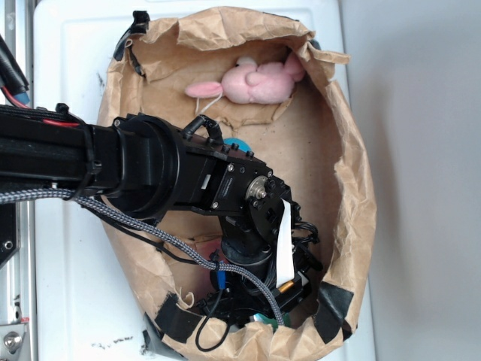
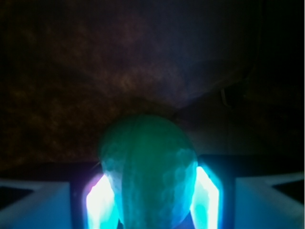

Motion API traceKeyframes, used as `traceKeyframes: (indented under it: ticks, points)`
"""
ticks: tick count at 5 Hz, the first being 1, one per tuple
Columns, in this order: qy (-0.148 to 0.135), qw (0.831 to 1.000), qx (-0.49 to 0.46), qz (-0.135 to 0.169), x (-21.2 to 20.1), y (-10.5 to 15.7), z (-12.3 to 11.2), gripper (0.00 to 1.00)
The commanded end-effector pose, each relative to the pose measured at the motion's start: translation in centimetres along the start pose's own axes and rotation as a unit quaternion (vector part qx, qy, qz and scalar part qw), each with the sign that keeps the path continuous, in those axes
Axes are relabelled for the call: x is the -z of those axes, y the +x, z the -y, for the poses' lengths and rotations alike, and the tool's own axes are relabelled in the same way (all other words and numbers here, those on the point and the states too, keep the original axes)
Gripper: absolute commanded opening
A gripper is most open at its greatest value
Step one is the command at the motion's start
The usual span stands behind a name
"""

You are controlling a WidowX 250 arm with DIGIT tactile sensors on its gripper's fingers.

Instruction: Grab the green ball.

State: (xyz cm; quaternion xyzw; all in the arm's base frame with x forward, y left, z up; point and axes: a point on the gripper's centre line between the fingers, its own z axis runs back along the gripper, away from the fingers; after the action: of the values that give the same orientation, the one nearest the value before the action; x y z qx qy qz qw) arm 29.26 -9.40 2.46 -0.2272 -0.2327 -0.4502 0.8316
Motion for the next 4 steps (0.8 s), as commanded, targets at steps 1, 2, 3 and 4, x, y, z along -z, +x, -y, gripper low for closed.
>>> traceKeyframes:
  ticks: [1, 2, 3, 4]
  points:
    - [0.062, 0.997, -0.029, -0.021, -4.3, 0.7, -0.7, 0.0]
    - [0.092, 0.993, -0.073, -0.025, -8.4, 0.2, -0.9, 0.0]
    - [0.111, 0.989, -0.1, -0.024, -12.5, -0.4, -0.9, 0.0]
    - [0.171, 0.962, -0.173, -0.123, -14.4, 0.2, -0.7, 0.0]
